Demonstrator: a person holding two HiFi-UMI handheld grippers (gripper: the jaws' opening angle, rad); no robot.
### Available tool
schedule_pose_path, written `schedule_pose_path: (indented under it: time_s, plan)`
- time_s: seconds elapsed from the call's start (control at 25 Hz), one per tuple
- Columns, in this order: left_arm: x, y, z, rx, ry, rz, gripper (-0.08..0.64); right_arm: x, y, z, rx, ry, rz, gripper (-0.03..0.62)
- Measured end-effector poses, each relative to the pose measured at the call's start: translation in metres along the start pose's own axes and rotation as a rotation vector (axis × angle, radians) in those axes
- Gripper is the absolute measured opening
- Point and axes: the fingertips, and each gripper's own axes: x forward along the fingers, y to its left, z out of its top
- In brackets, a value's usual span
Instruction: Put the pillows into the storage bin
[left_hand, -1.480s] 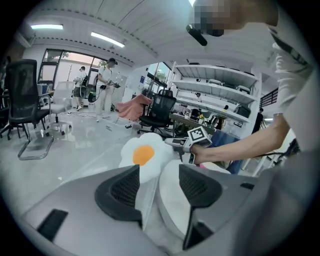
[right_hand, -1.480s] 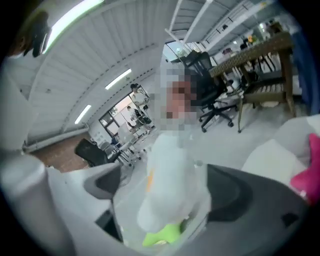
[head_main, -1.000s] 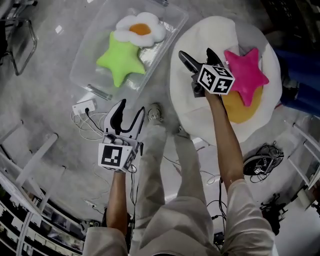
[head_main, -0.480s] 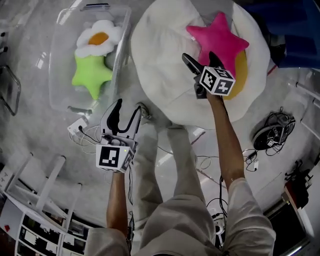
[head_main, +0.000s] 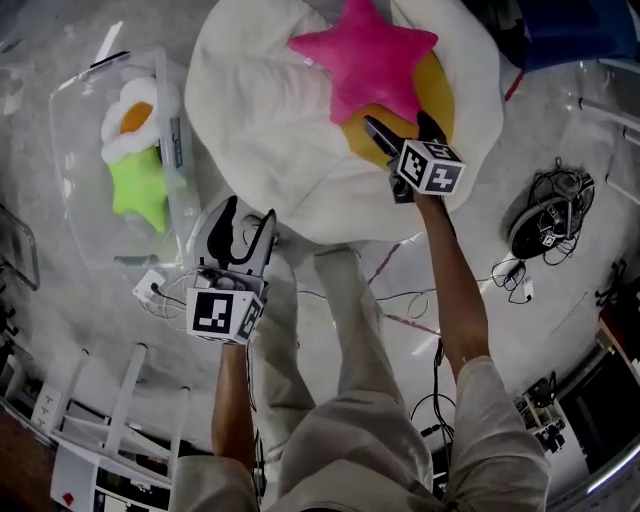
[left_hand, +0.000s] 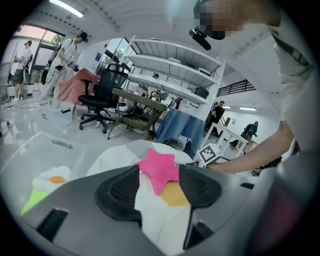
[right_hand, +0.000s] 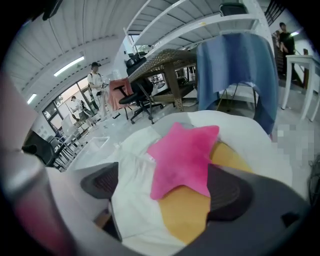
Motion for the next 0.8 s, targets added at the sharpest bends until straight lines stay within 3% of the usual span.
schedule_pose_path:
  time_s: [0.12, 0.2, 0.4, 0.48, 0.8]
  plan:
    - [0.024, -0.024, -0.001, 0.013, 0.013, -0.039, 0.241, -0.006, -0.038, -0.010, -0.022, 0.029, -0.038, 0.551]
    - [0.035, -0.034, -0.004, 0.018, 0.024, -0.053, 0.241, -0.003, -0.056, -0.019, -0.101, 0.079, -0.061, 0.551]
    - [0.050, -0.046, -0.012, 0.025, 0.048, -0.067, 0.241, 0.008, -0.088, -0.051, -0.540, 0.318, -0.131, 0.541]
    - [0.053, -0.046, -0.014, 0.025, 0.052, -0.066, 0.241, 0.015, -0.096, -0.058, -0.653, 0.387, -0.135, 0.541]
    - [0.062, -0.019, -0.031, 0.025, 0.057, -0.042, 0.241, 0.070, -0.116, -0.069, -0.607, 0.460, -0.129, 0.541]
